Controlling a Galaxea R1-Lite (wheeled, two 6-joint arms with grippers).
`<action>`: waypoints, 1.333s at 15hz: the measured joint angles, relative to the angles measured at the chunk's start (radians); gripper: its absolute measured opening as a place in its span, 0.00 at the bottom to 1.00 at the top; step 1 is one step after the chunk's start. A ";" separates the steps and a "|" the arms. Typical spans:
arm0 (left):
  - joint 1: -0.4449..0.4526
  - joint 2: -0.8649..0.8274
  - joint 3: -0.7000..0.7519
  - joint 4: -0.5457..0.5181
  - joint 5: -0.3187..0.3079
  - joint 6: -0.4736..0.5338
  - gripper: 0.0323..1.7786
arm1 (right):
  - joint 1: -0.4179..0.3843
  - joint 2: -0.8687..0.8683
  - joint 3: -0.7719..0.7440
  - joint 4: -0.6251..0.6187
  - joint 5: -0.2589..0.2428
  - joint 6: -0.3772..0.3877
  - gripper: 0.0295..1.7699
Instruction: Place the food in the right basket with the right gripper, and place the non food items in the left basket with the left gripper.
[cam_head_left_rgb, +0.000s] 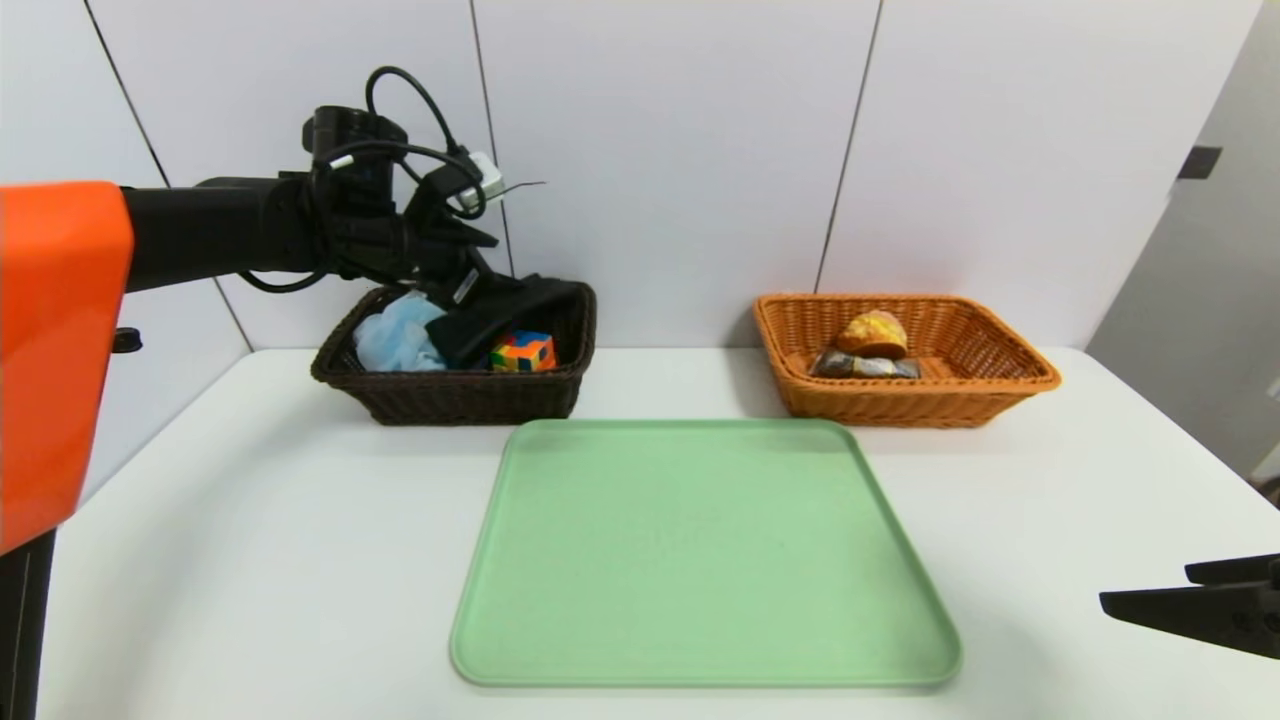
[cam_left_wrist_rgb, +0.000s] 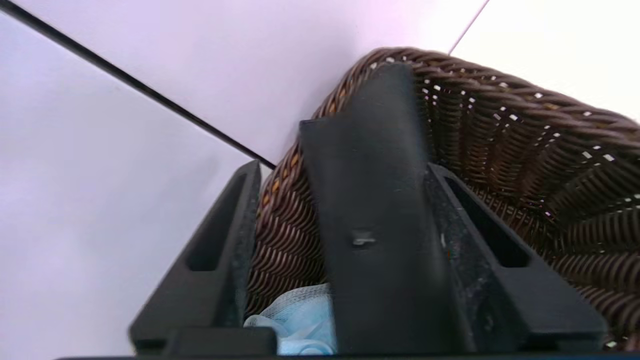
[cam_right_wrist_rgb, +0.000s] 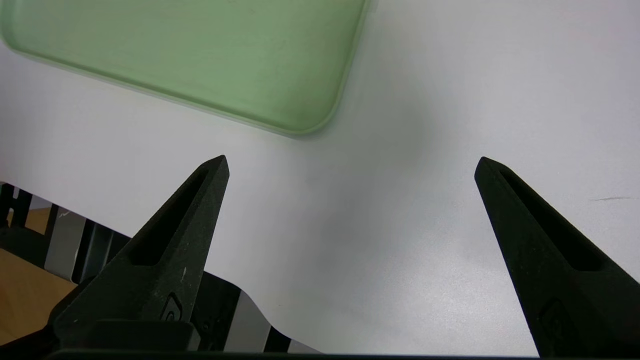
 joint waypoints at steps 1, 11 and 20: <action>0.000 -0.016 0.000 0.007 0.000 -0.001 0.70 | 0.000 -0.001 0.000 0.000 0.000 0.000 0.96; 0.011 -0.283 0.036 0.198 0.012 -0.375 0.88 | 0.000 -0.039 0.000 -0.025 -0.004 -0.002 0.96; 0.018 -0.751 0.531 0.397 0.236 -0.790 0.93 | 0.000 -0.213 0.037 -0.149 -0.092 -0.027 0.96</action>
